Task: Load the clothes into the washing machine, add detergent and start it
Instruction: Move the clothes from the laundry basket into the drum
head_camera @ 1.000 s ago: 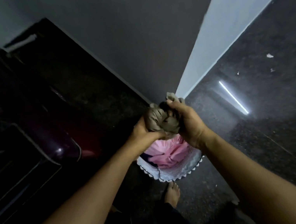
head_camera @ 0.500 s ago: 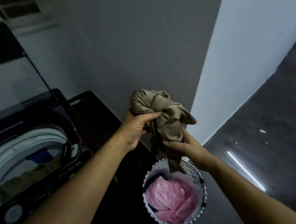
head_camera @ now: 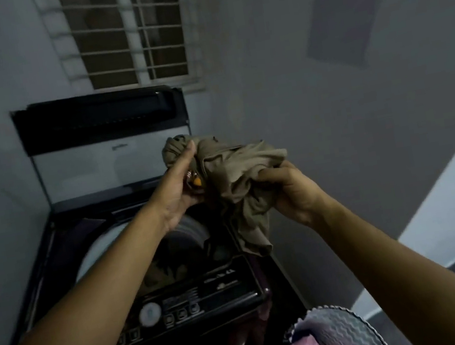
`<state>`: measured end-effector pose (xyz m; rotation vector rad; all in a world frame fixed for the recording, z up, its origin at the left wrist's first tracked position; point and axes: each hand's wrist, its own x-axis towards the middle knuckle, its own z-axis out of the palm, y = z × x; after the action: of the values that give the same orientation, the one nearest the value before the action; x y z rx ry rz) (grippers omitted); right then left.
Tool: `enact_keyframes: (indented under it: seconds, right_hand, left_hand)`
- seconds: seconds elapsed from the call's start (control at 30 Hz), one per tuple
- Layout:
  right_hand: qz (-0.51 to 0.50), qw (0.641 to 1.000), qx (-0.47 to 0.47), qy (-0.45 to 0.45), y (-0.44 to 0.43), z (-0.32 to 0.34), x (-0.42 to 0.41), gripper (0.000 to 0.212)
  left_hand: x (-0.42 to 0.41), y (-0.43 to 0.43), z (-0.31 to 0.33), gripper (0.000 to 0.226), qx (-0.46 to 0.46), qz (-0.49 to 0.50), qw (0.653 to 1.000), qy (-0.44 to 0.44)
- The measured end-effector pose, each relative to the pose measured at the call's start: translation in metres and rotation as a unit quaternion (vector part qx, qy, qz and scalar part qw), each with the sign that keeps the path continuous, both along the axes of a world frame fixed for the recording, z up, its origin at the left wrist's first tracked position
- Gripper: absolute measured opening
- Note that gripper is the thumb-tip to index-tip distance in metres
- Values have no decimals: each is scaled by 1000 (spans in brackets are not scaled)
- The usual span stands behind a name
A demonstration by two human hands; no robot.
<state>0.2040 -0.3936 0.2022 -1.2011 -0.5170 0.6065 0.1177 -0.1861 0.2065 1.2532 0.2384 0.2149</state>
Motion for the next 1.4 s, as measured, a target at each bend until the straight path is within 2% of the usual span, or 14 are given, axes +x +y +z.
enact_keyframes:
  seconds: [0.1,0.23,0.3,0.37,0.47,0.67,0.73,0.8,0.87,0.93,1.0,1.07,1.2,1.4]
  right_hand:
    - [60,998,-21,-4,62,0,-6,42]
    - [-5,985,-160,-66,139,-24,-9,51]
    - [-11,977,-195,-91,167,-41,-8,40]
    - [-17,968,-224,-108,192,-57,-9,31]
    - [-16,949,-278,-144,216,-90,-5,31]
    - [-19,852,-443,-278,234,-140,-1,19]
    - [-21,795,-503,-337,239,-155,1,23]
    - [-23,768,-534,-353,246,-169,4,24]
    - [-35,792,-525,-309,255,-182,11,24]
    - [-56,827,-499,-254,265,-194,17,24]
    - [-62,847,-484,-209,273,-205,21,26]
    - [-44,860,-482,-163,280,-218,22,30]
    - [-29,860,-492,-128,282,-238,20,33]
    - [-19,870,-476,-129,271,-231,26,30]
  left_hand:
    - [-13,48,-5,58,-33,-17,999,10]
    - [-28,106,-27,44,-8,-5,998,63]
    - [-32,136,-45,29,19,22,996,86]
    - [-35,166,-66,32,49,47,992,103]
    - [-40,197,-99,32,94,53,985,136]
    - [-43,226,-163,11,111,75,972,195]
    - [-39,234,-186,29,148,78,957,235]
    - [-34,241,-207,43,167,82,947,262]
    - [-27,248,-225,44,174,98,938,285]
    - [-21,253,-235,31,163,112,934,297]
    - [-17,256,-241,15,146,113,934,306]
    - [-14,258,-248,20,127,100,933,323]
    - [-15,257,-256,34,132,48,926,351]
    - [-13,255,-238,32,149,21,930,336]
